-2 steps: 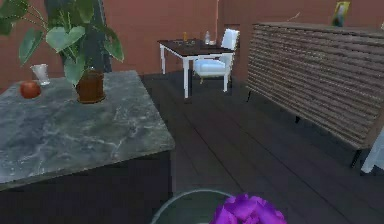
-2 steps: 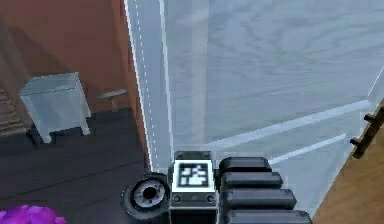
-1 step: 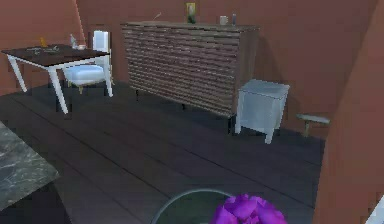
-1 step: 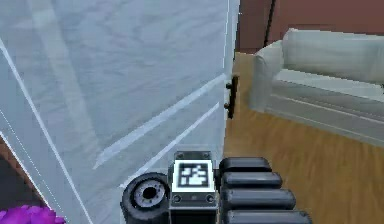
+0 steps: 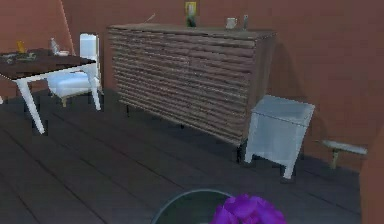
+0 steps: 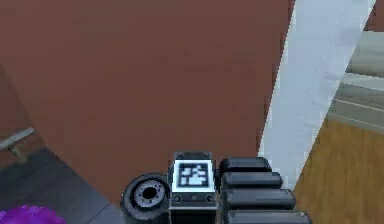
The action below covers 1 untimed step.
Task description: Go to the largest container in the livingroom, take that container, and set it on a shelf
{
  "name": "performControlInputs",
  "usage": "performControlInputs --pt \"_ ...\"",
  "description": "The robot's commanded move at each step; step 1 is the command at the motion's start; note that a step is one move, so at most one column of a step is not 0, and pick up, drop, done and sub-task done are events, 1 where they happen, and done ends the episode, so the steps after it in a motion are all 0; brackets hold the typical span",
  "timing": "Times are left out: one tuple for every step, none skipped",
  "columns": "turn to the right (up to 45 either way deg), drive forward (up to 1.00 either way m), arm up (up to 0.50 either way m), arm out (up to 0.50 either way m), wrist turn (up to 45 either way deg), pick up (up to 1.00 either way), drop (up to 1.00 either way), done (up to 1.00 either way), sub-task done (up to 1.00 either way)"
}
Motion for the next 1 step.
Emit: performControlInputs --pt "36.0 0.0 0.0 0.0 0.0 0.0 0.0 0.0 0.0"
